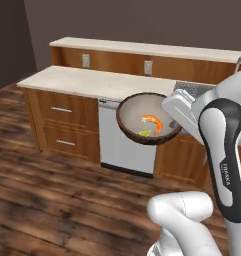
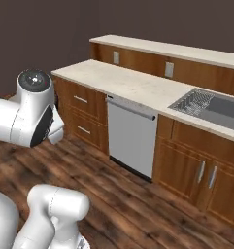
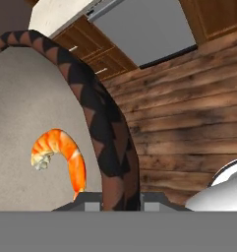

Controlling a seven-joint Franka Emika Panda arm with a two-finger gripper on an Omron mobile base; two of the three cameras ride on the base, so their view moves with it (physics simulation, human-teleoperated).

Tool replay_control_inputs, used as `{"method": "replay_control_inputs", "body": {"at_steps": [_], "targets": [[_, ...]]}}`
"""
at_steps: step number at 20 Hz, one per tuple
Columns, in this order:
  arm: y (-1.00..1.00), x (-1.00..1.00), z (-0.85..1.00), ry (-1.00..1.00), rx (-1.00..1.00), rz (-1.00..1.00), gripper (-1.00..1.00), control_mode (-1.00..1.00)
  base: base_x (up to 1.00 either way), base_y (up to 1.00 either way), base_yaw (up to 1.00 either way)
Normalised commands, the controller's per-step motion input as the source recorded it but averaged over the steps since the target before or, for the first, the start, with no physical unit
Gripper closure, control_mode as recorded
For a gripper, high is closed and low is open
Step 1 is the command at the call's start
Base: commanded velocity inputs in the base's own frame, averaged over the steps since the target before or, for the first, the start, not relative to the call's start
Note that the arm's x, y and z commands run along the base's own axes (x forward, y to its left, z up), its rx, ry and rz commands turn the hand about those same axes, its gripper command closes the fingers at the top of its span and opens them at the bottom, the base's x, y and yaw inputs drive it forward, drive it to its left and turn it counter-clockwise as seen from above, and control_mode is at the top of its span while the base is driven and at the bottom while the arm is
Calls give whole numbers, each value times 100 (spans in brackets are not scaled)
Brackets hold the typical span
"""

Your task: The microwave is finished heating the shrimp and lemon wedge. Take the bowl containing the food and place it on the dining counter.

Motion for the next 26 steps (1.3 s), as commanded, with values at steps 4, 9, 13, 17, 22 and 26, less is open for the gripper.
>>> {"method": "replay_control_inputs", "body": {"at_steps": [4, 9, 13, 17, 22, 26], "targets": [[0, 0, 0, 0, 0, 0, 100, 100, 100, 86, -4], [0, 0, 0, 0, 0, 0, 100, 100, 100, 99, -11], [0, 0, 0, 0, 0, 0, 100, 100, 100, 100, -19], [0, 0, 0, 0, 0, 0, 100, 100, 100, 100, -25], [0, 0, 0, 0, 0, 0, 100, 100, 100, 100, -27], [0, 0, 0, 0, 0, 0, 100, 100, 100, 100, -29]]}}
